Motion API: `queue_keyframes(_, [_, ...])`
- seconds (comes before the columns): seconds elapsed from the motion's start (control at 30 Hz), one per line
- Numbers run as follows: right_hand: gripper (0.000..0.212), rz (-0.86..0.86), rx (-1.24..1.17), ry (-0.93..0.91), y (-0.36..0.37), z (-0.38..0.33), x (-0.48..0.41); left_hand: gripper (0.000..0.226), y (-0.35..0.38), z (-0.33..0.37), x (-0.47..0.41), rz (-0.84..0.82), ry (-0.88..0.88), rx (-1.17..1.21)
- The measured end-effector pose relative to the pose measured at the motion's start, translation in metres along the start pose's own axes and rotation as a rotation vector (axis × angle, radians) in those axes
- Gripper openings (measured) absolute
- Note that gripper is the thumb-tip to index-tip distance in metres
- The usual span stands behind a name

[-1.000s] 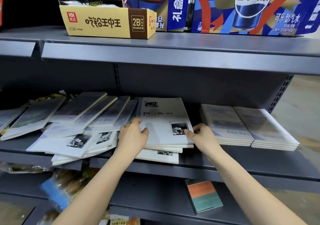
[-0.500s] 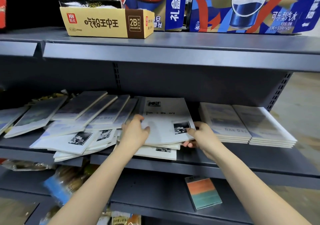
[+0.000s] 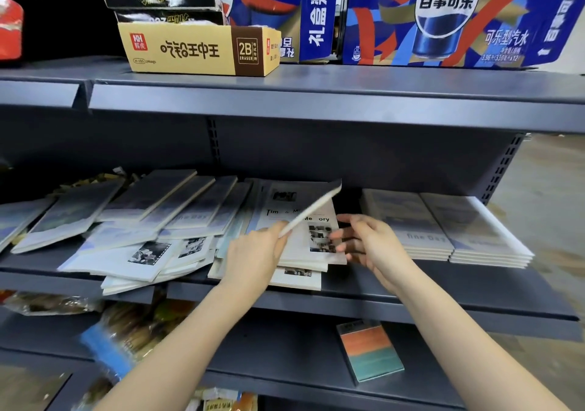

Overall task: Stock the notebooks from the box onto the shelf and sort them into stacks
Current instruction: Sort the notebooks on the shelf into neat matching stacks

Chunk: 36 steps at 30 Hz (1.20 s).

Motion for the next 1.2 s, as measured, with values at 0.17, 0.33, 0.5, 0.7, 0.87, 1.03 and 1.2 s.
queue_keyframes(0.17, [0.04,-0.072,-0.136,0.096,0.014,0.004,0.002,0.035,-0.018,0.002,0.003,0.015,-0.126,0.295])
queue_keyframes(0.33, [0.067,-0.226,-0.63,0.192,0.005,-0.006,0.0,0.02,-0.008,0.01,0.005,-0.033,0.211,0.028])
queue_keyframes(0.5, [0.02,-0.018,-0.319,0.285,-0.015,0.015,-0.005,0.049,0.012,0.01,0.016,-0.265,0.223,0.172])
queue_keyframes(0.7, [0.021,0.044,-0.212,0.138,-0.043,0.022,-0.007,0.046,0.022,-0.021,0.007,-0.261,-0.136,0.189])
queue_keyframes(0.87, [0.03,0.073,-0.255,0.066,-0.064,0.022,-0.013,0.064,0.033,-0.03,0.004,-0.292,-0.294,0.032])
queue_keyframes(1.03, [0.03,0.023,-0.245,0.055,-0.077,0.026,-0.012,0.083,0.029,-0.021,-0.01,-0.326,-0.42,0.077])
queue_keyframes(1.2, [0.03,-0.032,-0.231,0.056,-0.076,0.029,-0.015,0.084,0.023,-0.009,-0.011,-0.397,-0.395,-0.002])
Point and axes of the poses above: each hand's wrist, its own x-axis away from the middle knuckle, its own y-axis out of the palm, z = x × y, the point moved 1 cm from there along -x, towards the middle knuckle, and after that the axes turned 5 degrees about x, right-handed, at the moved point
